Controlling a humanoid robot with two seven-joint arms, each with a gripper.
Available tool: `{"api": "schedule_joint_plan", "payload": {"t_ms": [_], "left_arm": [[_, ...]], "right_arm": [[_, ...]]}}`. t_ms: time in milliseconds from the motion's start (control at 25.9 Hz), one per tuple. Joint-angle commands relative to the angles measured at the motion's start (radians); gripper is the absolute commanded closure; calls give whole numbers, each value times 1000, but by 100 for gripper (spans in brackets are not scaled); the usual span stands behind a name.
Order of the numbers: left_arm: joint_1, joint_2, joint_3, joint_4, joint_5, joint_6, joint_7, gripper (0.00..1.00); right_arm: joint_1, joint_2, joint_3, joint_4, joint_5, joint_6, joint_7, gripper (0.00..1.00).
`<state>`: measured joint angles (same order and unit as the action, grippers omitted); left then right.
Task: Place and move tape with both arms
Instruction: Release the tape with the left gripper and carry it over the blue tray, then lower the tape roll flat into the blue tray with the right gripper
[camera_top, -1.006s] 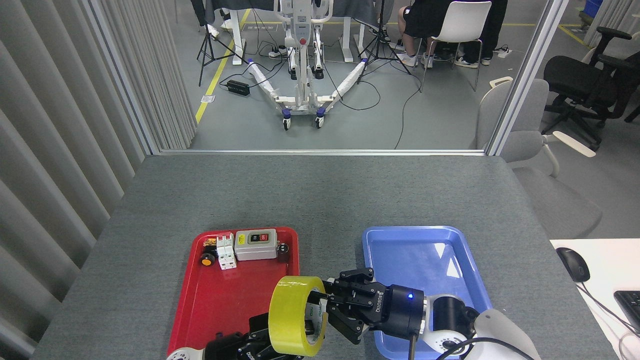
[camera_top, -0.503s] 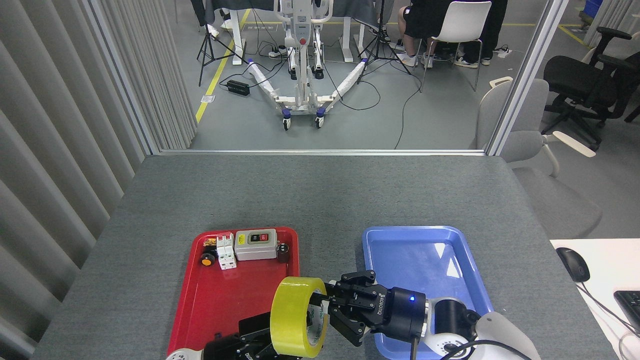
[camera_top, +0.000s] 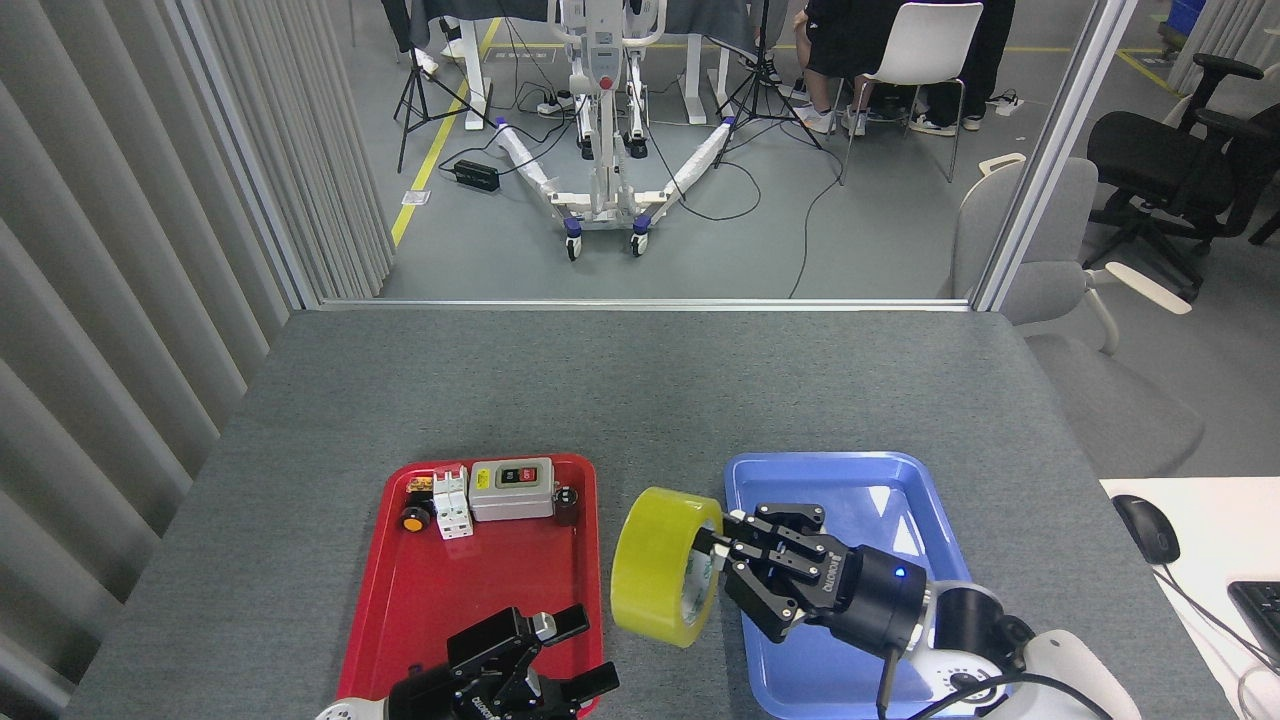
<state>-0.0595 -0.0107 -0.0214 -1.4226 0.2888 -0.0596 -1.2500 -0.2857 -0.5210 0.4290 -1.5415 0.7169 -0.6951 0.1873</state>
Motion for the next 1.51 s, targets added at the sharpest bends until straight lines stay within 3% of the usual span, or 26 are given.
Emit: {"api": "schedule_joint_plan", "payload": {"t_ms": [0,155,271,425,541,619,696,812,1006,1238,1470], "left_arm": [[3,2,32,-1,-13,-23,67,0],[12,12,41,-7,-49,-124,374,0],[12,15,43,-16,-218,-195,595,0],[18,26,58,-52,-770,-278,782,0],[46,29,61,-102,-1300,-246,1155,0],[58,28,55,-121,-1597,-128,1419,0],[58,28,14,-116,-1748,81,1543,0],[55,43,-89,-94,-1749,259,1537,0],[43,43,-95,-75,-1735,185,1512,0],[27,38,-115,-47,-1734,98,1368,0],[1,32,-109,-38,-1740,83,1356,0]], "right_arm": [[53,3,-168,-2,13,22,34,80],[99,87,-358,0,39,141,179,80],[106,145,-464,1,163,233,259,80],[99,145,-481,14,306,447,328,79],[94,130,-469,37,320,562,434,79],[77,113,-467,43,322,586,505,77],[59,85,-463,67,325,598,543,77],[28,67,-415,142,322,623,574,77],[-58,65,-368,288,311,629,604,77],[-165,79,-274,460,308,640,620,77],[-197,104,-246,543,305,683,626,75]]}}
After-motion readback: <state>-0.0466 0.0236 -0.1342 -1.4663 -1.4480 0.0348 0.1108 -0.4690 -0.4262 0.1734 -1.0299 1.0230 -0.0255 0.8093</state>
